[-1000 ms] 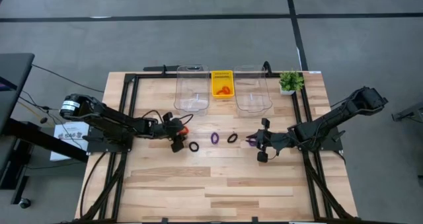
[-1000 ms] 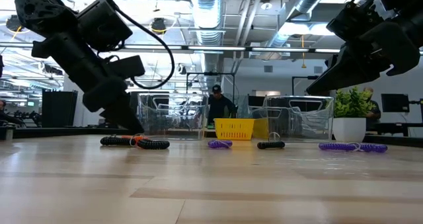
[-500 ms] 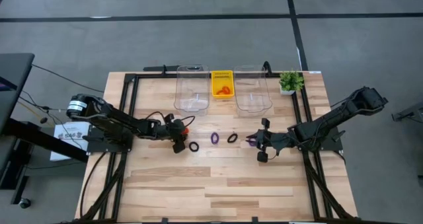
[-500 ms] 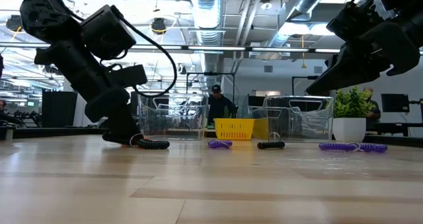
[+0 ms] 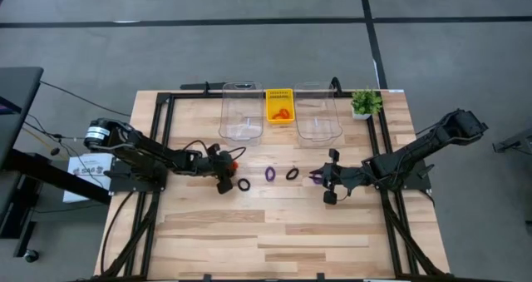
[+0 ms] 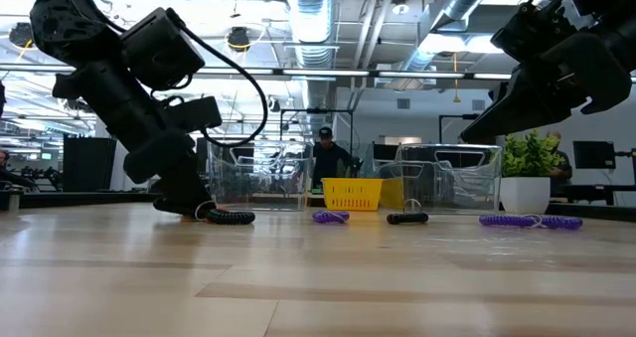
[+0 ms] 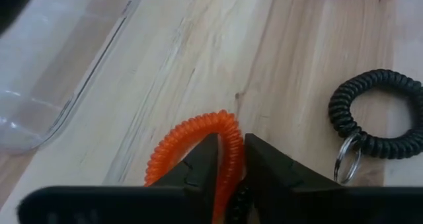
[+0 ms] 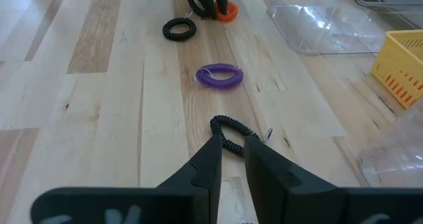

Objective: Sort spring keychains
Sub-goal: Put the orange spring keychain into the yellow bin

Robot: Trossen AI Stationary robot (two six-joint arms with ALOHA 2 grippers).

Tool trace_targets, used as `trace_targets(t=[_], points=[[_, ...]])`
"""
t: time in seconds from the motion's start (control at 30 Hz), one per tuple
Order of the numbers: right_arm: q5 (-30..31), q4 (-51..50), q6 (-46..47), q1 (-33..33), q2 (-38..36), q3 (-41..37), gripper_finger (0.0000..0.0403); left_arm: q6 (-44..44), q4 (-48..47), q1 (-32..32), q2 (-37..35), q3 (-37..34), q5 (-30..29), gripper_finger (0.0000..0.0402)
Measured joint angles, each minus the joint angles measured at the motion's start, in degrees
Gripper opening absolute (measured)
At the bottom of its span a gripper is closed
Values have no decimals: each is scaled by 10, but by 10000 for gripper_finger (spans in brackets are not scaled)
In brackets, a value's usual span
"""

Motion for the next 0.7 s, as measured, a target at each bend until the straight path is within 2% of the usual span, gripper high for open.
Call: trace_targets(t=[0.27,0.7], points=[[0,0,0,0,0,0,59,14,15,0,-5,-1,0,43],[0,0,0,0,0,0,59,11,19,0,-72,-2,-2,43]])
